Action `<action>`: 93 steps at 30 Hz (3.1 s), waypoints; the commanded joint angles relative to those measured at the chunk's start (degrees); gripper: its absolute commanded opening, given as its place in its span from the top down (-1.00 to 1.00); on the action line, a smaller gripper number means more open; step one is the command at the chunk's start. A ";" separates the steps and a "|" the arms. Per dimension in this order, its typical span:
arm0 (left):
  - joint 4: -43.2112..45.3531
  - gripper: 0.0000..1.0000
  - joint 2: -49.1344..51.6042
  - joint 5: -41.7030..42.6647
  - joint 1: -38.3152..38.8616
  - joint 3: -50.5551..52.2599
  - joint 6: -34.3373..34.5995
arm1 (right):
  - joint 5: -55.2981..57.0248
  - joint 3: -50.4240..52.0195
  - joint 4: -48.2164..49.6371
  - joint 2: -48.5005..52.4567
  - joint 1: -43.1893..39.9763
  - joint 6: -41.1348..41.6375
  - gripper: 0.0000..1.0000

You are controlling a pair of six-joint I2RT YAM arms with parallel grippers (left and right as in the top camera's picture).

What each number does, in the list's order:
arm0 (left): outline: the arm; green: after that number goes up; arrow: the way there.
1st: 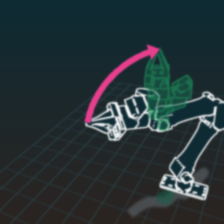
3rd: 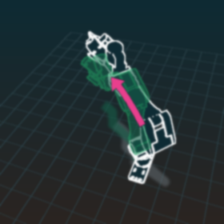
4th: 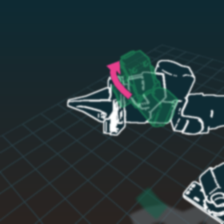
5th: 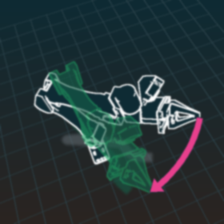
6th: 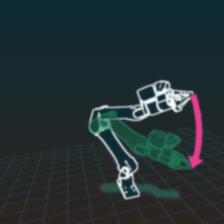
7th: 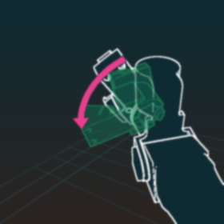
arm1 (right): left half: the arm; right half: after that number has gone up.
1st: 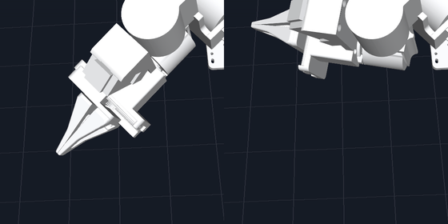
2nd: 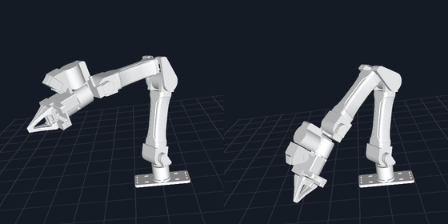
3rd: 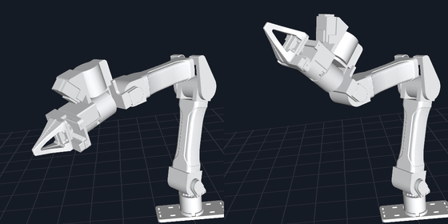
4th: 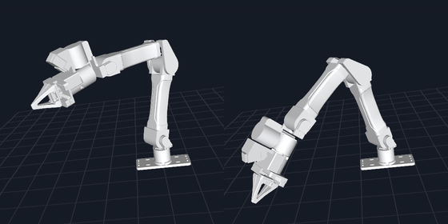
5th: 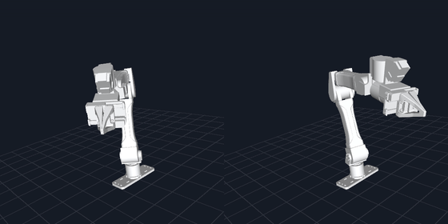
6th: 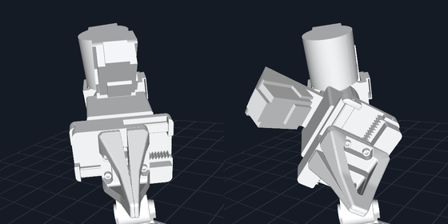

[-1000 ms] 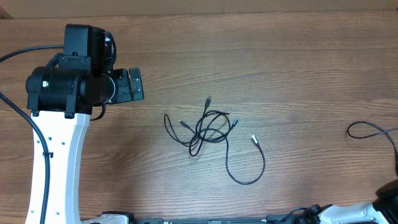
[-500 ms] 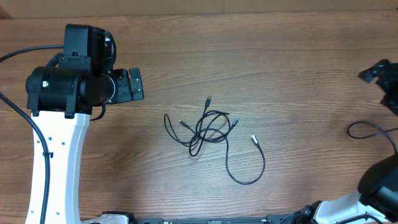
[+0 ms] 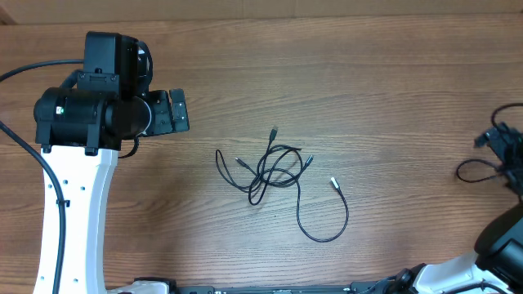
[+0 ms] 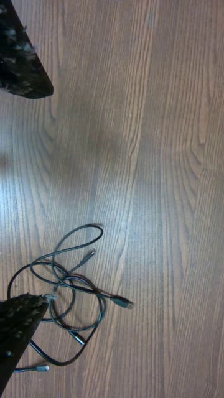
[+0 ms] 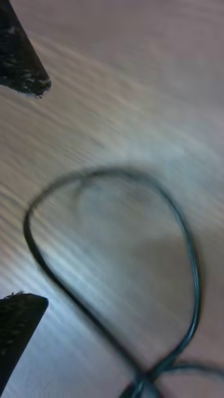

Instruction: Untangle cables

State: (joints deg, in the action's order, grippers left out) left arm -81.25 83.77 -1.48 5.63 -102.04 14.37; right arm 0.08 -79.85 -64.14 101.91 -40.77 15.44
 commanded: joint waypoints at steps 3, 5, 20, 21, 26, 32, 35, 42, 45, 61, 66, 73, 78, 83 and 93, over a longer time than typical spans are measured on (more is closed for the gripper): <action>0.07 -1.00 0.17 0.66 0.07 -0.31 -1.09 | 2.25 1.99 0.57 0.13 -8.33 3.45 -1.00; 0.09 -0.99 0.17 0.66 0.07 -0.31 -1.09 | 2.21 2.23 0.24 0.13 -12.35 5.68 -1.00; 0.07 -1.00 0.17 0.66 0.07 -0.31 -1.09 | -13.42 2.23 -1.49 0.13 -35.91 10.51 -1.00; 0.09 -0.99 0.17 0.66 0.07 -0.31 -1.09 | -14.43 2.23 -1.51 0.13 -36.17 10.47 -1.00; 0.07 -1.00 0.17 0.66 0.07 -0.31 -1.09 | -19.02 2.23 -1.73 -0.02 -35.71 6.54 -1.00; 0.07 -0.99 0.17 0.66 0.07 -0.31 -1.09 | -14.71 2.23 -2.16 -5.84 -35.58 8.74 -1.00; 0.09 -0.99 0.17 0.66 0.07 -0.31 -1.09 | -15.74 2.23 -1.73 -12.09 -34.88 8.26 -1.00; 0.07 -0.99 0.17 0.66 0.07 -0.31 -1.09 | -21.84 2.23 -1.53 -23.28 -24.24 1.62 -1.00; 0.07 -1.00 0.17 0.66 0.07 -0.31 -1.09 | -22.27 2.23 -2.21 -26.29 -16.46 -1.16 -1.00; 0.07 -0.99 0.20 0.66 0.07 -0.31 -1.09 | -31.78 2.64 -6.82 -24.81 30.73 1.68 -1.00; 0.07 -1.00 0.20 0.66 0.07 -0.31 -1.09 | -22.45 2.64 -4.52 -24.26 43.15 13.90 -1.00; 0.07 -1.00 0.20 0.66 0.07 -0.31 -1.09 | -12.02 2.64 -1.73 -22.71 56.59 29.77 -1.00; 0.07 -1.00 0.20 0.66 0.07 -0.31 -1.09 | -5.60 2.67 -1.49 -19.34 65.18 41.97 -1.00; 0.07 -1.00 0.20 0.66 0.07 -0.31 -1.09 | -5.66 2.67 1.11 -13.86 71.49 46.10 -1.00; 0.07 -1.00 0.20 0.66 0.07 -0.31 -1.09 | -6.43 2.67 5.51 -2.45 79.36 51.04 -0.62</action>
State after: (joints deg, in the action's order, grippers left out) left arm -81.23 83.77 -1.50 5.63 -102.04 14.37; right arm -7.07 -77.23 -59.33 97.56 37.80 62.63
